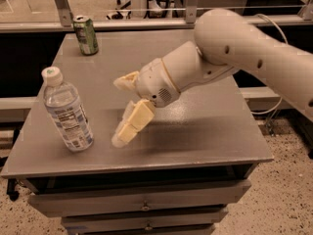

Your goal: Knock blue plastic bottle over

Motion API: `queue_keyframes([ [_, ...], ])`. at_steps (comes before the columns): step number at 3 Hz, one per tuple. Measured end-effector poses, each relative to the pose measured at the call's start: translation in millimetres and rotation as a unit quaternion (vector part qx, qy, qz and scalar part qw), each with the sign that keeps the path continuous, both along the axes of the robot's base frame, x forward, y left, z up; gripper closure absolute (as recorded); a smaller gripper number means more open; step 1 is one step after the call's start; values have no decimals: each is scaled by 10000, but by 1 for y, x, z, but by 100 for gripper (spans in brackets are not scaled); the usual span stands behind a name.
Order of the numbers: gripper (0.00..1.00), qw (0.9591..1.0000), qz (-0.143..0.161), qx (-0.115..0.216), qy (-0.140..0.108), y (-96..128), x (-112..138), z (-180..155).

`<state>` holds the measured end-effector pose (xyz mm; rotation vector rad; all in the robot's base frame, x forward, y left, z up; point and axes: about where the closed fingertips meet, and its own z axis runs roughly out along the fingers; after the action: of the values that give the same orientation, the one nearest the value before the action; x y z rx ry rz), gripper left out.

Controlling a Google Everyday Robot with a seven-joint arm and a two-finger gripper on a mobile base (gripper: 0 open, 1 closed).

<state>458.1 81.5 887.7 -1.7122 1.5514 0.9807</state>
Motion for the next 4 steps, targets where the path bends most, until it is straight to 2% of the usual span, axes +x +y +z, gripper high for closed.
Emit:
queue_keyframes([
  [1, 0, 9960, 386, 778, 198, 50, -9, 7],
  [2, 18, 9883, 669, 1330, 333, 87, -17, 14],
  [3, 41, 9836, 742, 1600, 380, 104, -19, 16],
  [4, 64, 9833, 662, 1653, 368, 101, -14, 17],
])
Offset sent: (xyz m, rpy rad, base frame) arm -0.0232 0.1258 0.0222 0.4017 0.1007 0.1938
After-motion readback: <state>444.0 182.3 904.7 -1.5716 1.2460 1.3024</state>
